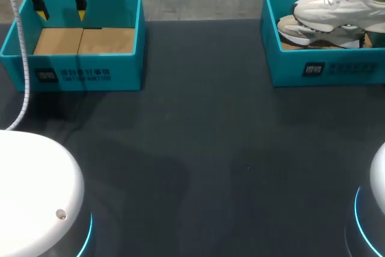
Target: Take the shoe out of the shoebox, open the shoe tongue, remove and reinsert the insole, then place the shoe into the shoebox
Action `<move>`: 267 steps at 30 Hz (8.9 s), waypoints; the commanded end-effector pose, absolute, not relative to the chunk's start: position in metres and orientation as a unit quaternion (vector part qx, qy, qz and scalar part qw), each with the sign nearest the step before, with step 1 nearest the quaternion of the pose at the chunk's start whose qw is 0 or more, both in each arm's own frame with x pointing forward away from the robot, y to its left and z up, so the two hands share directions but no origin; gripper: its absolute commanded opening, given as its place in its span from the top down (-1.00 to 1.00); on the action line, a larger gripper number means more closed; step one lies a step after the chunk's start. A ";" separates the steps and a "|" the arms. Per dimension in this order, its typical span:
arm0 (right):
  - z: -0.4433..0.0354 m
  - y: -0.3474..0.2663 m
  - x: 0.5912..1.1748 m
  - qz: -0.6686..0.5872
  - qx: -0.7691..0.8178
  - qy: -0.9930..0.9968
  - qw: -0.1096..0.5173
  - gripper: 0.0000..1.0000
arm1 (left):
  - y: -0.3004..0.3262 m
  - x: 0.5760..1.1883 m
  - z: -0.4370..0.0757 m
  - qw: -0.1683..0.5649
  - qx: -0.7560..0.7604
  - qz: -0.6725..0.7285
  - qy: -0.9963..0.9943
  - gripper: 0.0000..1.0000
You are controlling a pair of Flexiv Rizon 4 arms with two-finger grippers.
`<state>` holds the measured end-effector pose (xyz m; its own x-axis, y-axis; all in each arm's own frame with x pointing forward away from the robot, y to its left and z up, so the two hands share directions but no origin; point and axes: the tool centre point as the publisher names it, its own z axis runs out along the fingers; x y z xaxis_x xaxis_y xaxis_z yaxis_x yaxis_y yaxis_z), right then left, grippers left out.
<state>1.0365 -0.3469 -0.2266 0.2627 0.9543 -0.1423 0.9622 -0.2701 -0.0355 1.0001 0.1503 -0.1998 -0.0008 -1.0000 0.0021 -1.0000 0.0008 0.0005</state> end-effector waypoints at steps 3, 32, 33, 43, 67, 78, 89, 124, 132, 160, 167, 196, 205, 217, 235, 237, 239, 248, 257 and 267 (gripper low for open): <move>-0.191 -0.332 1.021 -0.073 0.795 0.602 0.037 1.00 | 0.150 1.000 -0.200 0.001 0.707 0.000 -0.707 -1.00; -0.132 -0.176 0.892 -0.022 0.800 0.596 0.066 1.00 | 0.150 1.000 -0.200 0.001 0.707 0.000 -0.707 -1.00; -0.133 -0.170 0.886 -0.024 0.801 0.594 0.068 1.00 | 0.150 1.000 -0.200 0.001 0.707 0.000 -0.707 -1.00; -0.142 -0.119 0.852 -0.004 0.801 0.596 0.057 1.00 | 0.150 1.000 -0.200 0.001 0.707 0.000 -0.707 -1.00; -0.144 -0.098 0.840 -0.023 0.797 0.600 0.068 1.00 | 0.150 1.000 -0.200 0.001 0.707 0.000 -0.707 -1.00; -0.175 -0.044 0.772 -0.004 0.801 0.594 0.069 1.00 | 0.150 1.000 -0.200 0.001 0.707 0.000 -0.707 -1.00; -0.230 0.016 0.729 -0.025 0.797 0.599 0.072 1.00 | 0.150 1.000 -0.200 0.001 0.707 0.000 -0.707 -1.00; -0.303 0.077 0.668 -0.021 0.793 0.607 0.044 1.00 | 0.150 1.000 -0.200 0.001 0.707 0.000 -0.707 -1.00; -0.336 0.093 0.657 -0.014 0.787 0.615 0.054 1.00 | 0.150 1.000 -0.200 0.001 0.707 0.000 -0.707 -1.00; -0.392 0.110 0.652 -0.060 0.780 0.622 0.043 1.00 | 0.150 1.000 -0.200 0.001 0.707 0.000 -0.707 -1.00; -0.384 0.115 0.643 -0.048 0.777 0.626 0.046 1.00 | 0.150 1.000 -0.200 0.001 0.707 0.000 -0.707 -1.00; -0.399 0.117 0.648 -0.048 0.763 0.644 0.033 1.00 | 0.150 1.000 -0.200 0.001 0.707 0.000 -0.707 -1.00; -0.393 0.117 0.648 -0.037 0.762 0.645 0.028 -0.27 | 0.150 1.000 -0.200 0.001 0.707 0.000 -0.707 -1.00; -0.368 0.121 0.647 -0.010 0.766 0.643 0.011 -1.00 | 0.150 1.000 -0.200 0.001 0.707 0.000 -0.707 -1.00; -0.291 0.102 0.657 0.024 0.747 0.662 -0.051 -1.00 | 0.150 1.000 -0.200 0.001 0.707 0.000 -0.707 -1.00; -0.284 0.098 0.658 0.038 0.737 0.672 -0.065 -1.00 | 0.150 1.000 -0.200 0.001 0.707 0.000 -0.707 -1.00; -0.278 0.092 0.658 0.062 0.719 0.687 -0.088 -1.00 | 0.150 1.000 -0.200 0.001 0.707 0.000 -0.707 -1.00; -0.265 0.088 0.659 0.081 0.707 0.691 -0.131 -1.00 | 0.150 1.000 -0.200 0.001 0.707 0.000 -0.707 -1.00; -0.266 0.082 0.658 0.075 0.711 0.687 -0.130 -1.00 | 0.150 1.000 -0.200 0.001 0.707 0.000 -0.707 -1.00; -0.255 0.042 0.646 0.207 0.573 0.789 -0.082 -1.00 | 0.150 1.000 -0.200 0.001 0.707 0.000 -0.707 -1.00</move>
<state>0.6645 0.0625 -0.2602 -0.1471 0.9571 0.2497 0.9891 0.1440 0.0308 1.0001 0.1504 -0.1998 -0.0007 -1.0000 0.0023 -1.0000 0.0007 0.0005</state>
